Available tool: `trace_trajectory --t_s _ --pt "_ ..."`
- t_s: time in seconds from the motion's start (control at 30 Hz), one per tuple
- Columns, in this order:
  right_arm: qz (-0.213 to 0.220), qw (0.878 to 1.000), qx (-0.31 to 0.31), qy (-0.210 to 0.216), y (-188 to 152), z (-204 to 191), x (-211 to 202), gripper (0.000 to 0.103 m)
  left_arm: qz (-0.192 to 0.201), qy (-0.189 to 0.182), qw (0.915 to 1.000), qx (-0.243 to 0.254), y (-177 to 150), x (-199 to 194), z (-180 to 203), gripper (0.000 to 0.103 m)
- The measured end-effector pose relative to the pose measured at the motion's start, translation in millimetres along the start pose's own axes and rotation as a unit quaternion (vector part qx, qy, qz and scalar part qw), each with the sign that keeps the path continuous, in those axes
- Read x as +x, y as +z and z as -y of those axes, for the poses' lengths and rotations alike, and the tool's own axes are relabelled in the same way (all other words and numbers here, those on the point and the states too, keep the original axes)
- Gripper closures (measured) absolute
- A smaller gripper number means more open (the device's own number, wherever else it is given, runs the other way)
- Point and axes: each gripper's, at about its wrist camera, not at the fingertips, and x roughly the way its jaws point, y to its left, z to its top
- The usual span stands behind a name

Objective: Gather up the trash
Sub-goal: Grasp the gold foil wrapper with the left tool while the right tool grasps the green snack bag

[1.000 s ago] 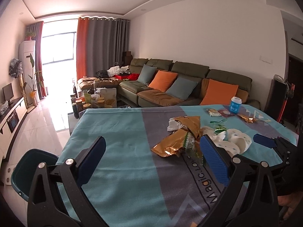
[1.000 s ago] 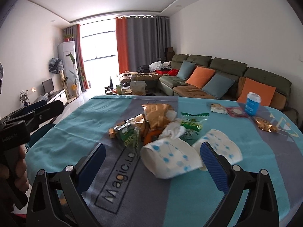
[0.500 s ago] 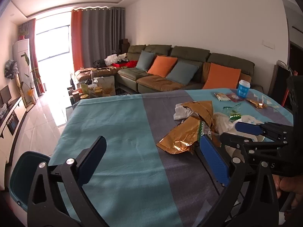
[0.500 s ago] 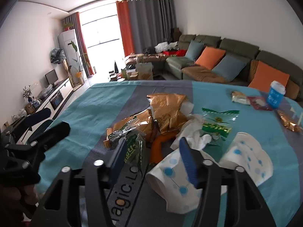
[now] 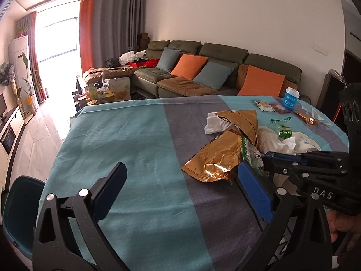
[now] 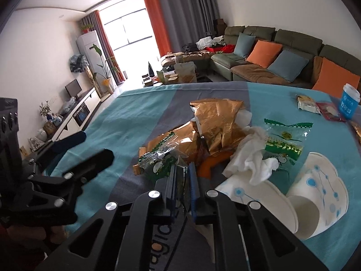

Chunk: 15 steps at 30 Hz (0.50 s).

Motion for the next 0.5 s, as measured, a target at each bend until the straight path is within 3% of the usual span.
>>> trace_trajectory --t_s 0.3,0.4,0.5 --pt "0.052 0.998 0.036 -0.01 15.9 22.1 -29.1 0.097 -0.04 -0.022 0.9976 0.051 -0.1 19.2 28.7 0.015" --pt "0.057 0.997 0.045 -0.01 17.8 28.9 -33.2 0.097 -0.074 -0.027 0.9952 0.059 -1.0 33.0 34.1 0.025" --pt "0.056 0.997 0.049 -0.008 16.8 32.0 -33.4 0.097 -0.105 -0.037 0.9922 0.056 -1.2 46.0 35.1 0.045"
